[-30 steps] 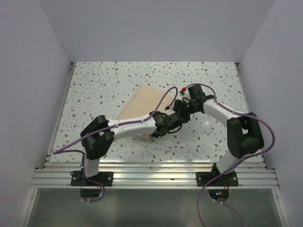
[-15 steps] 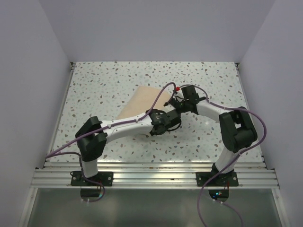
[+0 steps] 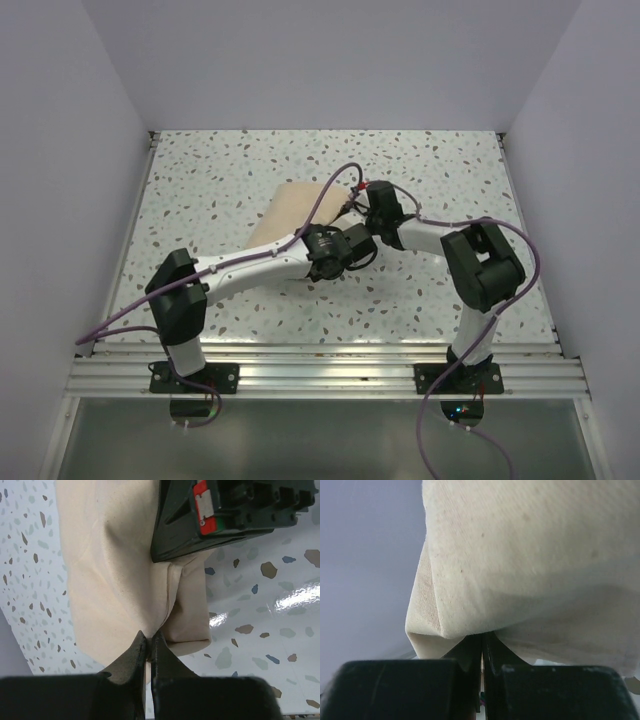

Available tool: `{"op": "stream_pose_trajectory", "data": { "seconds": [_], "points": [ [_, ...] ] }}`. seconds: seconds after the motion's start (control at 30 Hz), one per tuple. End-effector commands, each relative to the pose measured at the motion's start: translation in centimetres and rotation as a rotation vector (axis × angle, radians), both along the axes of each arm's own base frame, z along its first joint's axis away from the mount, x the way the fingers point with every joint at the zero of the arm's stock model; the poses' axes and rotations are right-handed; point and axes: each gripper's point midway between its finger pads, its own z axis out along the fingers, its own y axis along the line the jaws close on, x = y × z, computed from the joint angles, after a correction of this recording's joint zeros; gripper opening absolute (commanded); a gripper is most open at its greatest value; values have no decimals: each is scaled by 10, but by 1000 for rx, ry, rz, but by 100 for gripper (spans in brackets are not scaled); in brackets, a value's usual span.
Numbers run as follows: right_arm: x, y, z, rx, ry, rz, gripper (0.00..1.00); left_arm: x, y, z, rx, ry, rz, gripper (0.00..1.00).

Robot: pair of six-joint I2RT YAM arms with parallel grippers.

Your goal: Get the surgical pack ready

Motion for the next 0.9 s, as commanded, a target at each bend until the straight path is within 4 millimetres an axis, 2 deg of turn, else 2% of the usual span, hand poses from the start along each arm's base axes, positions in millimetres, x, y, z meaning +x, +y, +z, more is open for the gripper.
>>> {"op": "stream_pose_trajectory", "data": {
  "seconds": [0.0, 0.17, 0.2, 0.27, 0.33, 0.4, 0.43, 0.53, 0.57, 0.6, 0.63, 0.67, 0.7, 0.73, 0.77, 0.87],
  "points": [
    [23, 23, 42, 62, -96, -35, 0, 12, -25, 38, -145, -103, -9, 0],
    [30, 21, 46, 34, -118, -68, 0, 12, -29, 39, -164, -103, -21, 0],
    [24, 10, 46, -42, -78, -74, 0, 13, -27, 37, -155, -98, -13, 0],
    [23, -3, 43, -117, -152, -47, 1, 14, -23, 34, -162, -84, 2, 0],
    [15, -3, 41, -112, -155, 11, 4, 15, -19, 32, -178, -82, 12, 0],
    [6, 6, 43, -49, -147, 91, 5, 17, -13, 35, -190, -89, 30, 0],
    [4, 9, 34, -46, -127, 110, 5, 18, -12, 34, -193, -89, 34, 0],
    [-1, 24, 29, -10, -135, 139, 4, 20, -12, 40, -215, -102, 31, 0],
    [3, 31, 32, 9, -163, 138, 4, 20, -13, 41, -218, -105, 26, 0],
    [4, 37, 29, 9, -147, 130, 3, 21, -14, 45, -233, -114, 24, 0],
    [-1, 49, 18, 2, -127, 149, 3, 22, -16, 47, -242, -120, 23, 0],
    [7, 59, 8, -7, -120, 121, 1, 23, -19, 52, -264, -128, 14, 0],
    [7, 65, 15, 17, -125, 117, 0, 24, -20, 55, -274, -135, 12, 0],
    [15, 74, 9, 18, -134, 76, 0, 23, -21, 56, -285, -134, 4, 0],
    [27, 82, 21, 64, -195, 38, 0, 23, -21, 60, -297, -140, 1, 0],
    [53, 95, 18, 35, -201, -38, 0, 18, -21, 54, -322, -129, -13, 0]
  ]
}}
